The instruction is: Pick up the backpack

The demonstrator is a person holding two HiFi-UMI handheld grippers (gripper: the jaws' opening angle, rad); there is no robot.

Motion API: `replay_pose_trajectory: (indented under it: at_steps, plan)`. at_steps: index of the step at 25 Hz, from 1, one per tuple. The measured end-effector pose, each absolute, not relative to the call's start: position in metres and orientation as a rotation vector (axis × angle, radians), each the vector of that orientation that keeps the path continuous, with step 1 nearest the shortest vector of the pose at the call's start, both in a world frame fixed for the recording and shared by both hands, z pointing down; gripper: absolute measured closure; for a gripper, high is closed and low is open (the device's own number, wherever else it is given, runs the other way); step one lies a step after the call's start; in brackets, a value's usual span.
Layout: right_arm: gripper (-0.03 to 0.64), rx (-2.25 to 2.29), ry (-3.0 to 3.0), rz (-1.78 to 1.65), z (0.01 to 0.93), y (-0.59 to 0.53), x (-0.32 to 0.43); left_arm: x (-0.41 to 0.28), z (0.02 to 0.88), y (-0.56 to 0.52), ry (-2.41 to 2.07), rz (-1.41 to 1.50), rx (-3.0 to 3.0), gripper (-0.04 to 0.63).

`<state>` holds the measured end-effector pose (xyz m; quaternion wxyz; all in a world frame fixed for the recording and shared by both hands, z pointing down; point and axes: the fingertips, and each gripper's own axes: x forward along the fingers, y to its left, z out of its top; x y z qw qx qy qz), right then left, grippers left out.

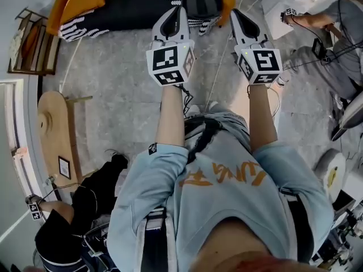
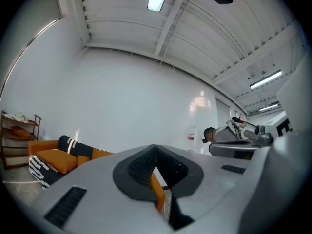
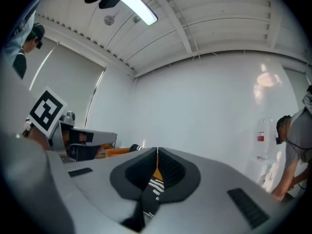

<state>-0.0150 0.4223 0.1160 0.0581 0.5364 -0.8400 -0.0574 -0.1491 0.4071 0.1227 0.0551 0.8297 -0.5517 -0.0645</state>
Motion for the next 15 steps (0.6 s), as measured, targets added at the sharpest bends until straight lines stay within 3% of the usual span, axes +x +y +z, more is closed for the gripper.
replay_pose_trajectory:
  at_steps: [15]
  plan:
    - [0.589, 1.552, -2.44, -0.388, 0.08, 0.394, -0.016, -0.151, 0.1, 0.375, -1.659, -0.264, 2.528, 0.572]
